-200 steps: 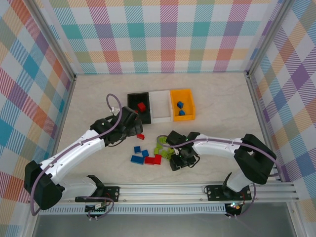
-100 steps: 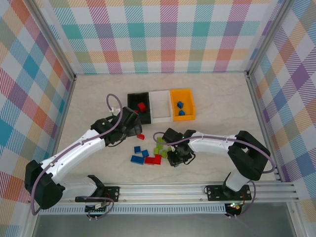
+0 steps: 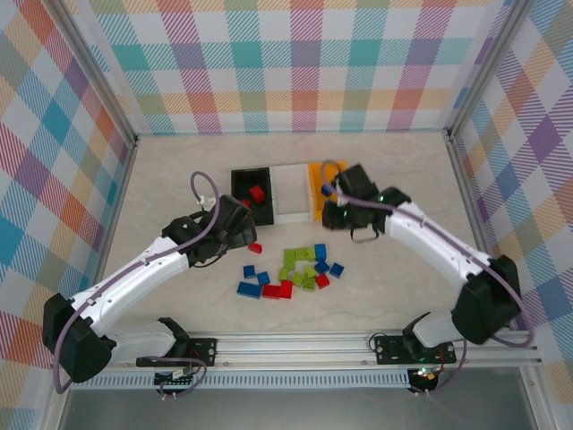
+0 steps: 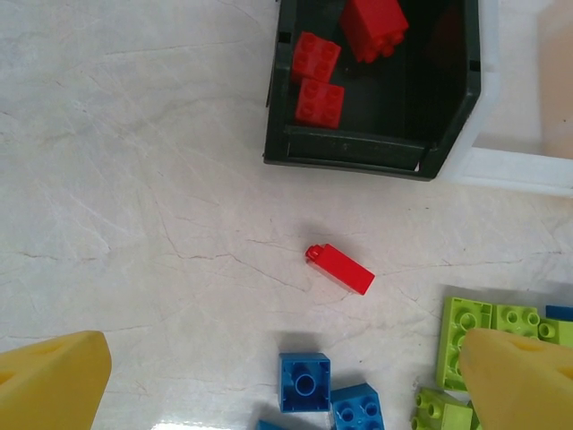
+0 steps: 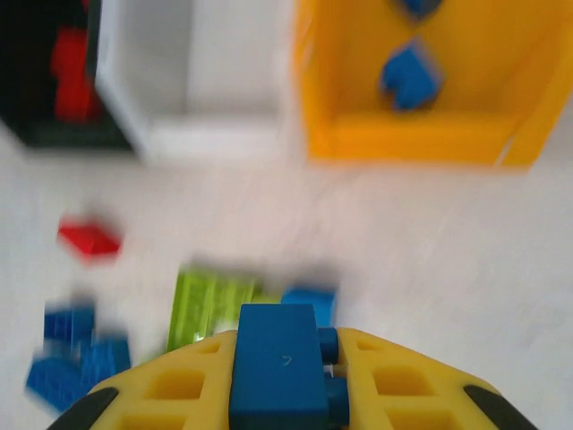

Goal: Sort the legos into containers by color

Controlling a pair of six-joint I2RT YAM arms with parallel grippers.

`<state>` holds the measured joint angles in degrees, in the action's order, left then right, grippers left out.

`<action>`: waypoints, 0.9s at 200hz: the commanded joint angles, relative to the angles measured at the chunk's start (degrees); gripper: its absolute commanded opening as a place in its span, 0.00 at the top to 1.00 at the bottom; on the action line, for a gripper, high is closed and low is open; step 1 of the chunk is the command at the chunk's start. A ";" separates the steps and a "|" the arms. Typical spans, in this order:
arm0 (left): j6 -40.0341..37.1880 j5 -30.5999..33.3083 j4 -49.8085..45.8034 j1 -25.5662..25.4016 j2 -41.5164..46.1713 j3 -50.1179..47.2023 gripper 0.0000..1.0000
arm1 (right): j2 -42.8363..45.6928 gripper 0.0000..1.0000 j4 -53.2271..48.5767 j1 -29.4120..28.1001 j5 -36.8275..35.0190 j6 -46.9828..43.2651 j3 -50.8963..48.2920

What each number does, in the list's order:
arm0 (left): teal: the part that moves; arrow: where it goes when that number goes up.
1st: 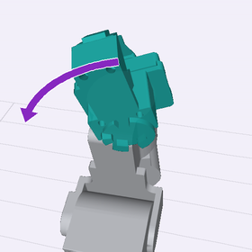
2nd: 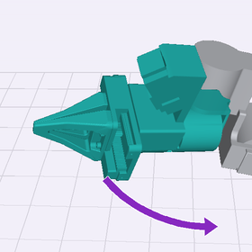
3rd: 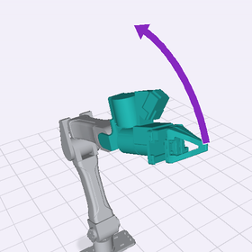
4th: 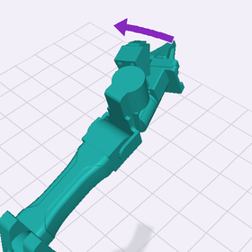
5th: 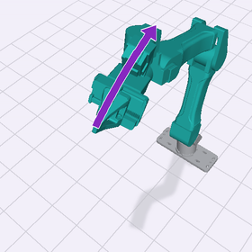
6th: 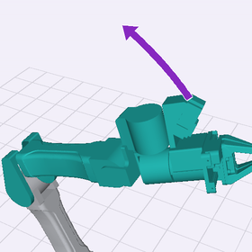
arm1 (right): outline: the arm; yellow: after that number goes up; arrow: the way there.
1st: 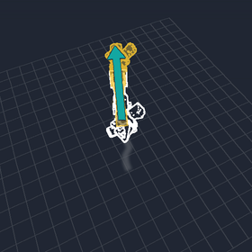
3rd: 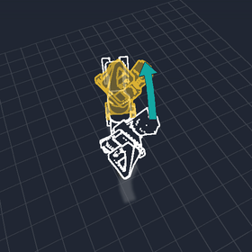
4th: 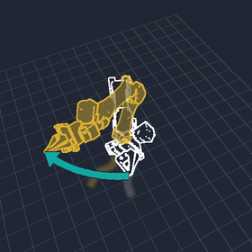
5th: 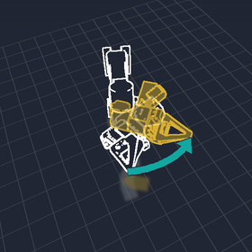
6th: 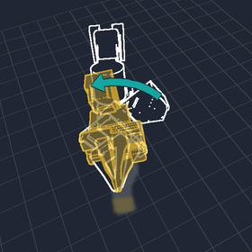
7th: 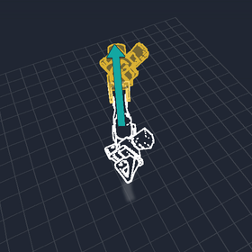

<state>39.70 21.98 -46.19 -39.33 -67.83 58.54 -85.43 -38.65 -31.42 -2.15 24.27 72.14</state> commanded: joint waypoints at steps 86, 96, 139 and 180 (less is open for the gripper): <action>2.69 -2.95 -0.75 0.57 5.18 -5.87 0.00 | -28.27 0.37 -0.04 7.34 -1.23 0.52 25.15; 2.74 -3.34 -0.49 0.63 5.20 -5.85 0.00 | -24.70 0.35 0.84 7.04 -0.76 0.38 22.45; 2.75 -3.61 0.98 0.72 4.39 -5.68 0.00 | -7.98 0.31 0.69 1.96 0.39 0.88 3.43; 3.01 -3.85 1.76 1.01 3.00 -6.20 0.00 | -5.10 0.36 4.45 -3.96 2.25 4.97 -9.05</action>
<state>41.65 18.52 -45.69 -39.18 -64.03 53.39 -88.40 -36.32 -33.32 -1.85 26.15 68.82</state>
